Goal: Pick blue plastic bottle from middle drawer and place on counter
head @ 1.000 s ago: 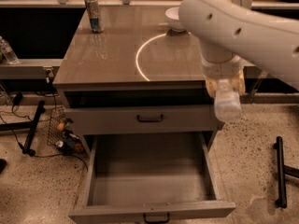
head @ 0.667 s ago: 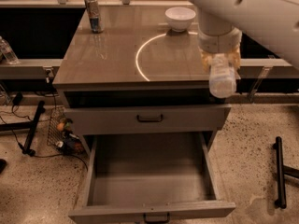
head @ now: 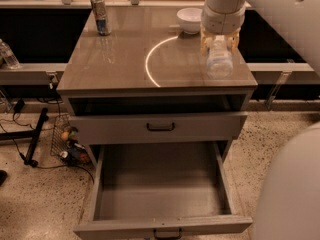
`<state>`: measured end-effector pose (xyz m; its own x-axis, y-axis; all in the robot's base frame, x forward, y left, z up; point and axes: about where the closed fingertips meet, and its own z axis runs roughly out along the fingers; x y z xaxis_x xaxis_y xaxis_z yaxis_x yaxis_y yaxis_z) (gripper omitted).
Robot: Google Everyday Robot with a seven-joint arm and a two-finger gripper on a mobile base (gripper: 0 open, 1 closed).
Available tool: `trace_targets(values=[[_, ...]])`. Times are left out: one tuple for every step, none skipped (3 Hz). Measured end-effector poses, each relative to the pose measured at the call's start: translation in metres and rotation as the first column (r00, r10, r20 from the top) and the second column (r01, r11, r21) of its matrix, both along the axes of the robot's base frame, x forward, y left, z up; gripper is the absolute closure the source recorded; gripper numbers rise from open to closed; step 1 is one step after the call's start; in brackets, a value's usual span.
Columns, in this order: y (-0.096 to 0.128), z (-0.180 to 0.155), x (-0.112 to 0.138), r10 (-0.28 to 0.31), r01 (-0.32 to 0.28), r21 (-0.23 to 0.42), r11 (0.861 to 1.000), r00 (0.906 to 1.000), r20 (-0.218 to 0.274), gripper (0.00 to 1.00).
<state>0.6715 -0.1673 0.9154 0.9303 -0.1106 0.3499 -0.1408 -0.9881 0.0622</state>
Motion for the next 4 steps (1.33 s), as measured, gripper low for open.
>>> trace_targets(values=[[0.020,-0.023,0.021,0.044,-0.040,0.113,0.993,0.9984,-0.035,1.00],[0.036,-0.042,0.031,0.082,-0.069,0.186,0.980,0.9947,-0.062,1.00],[0.063,-0.056,0.042,0.133,-0.106,0.266,0.958,0.9873,-0.086,0.74],[0.083,-0.061,0.046,0.170,-0.132,0.309,0.942,0.9807,-0.098,0.43]])
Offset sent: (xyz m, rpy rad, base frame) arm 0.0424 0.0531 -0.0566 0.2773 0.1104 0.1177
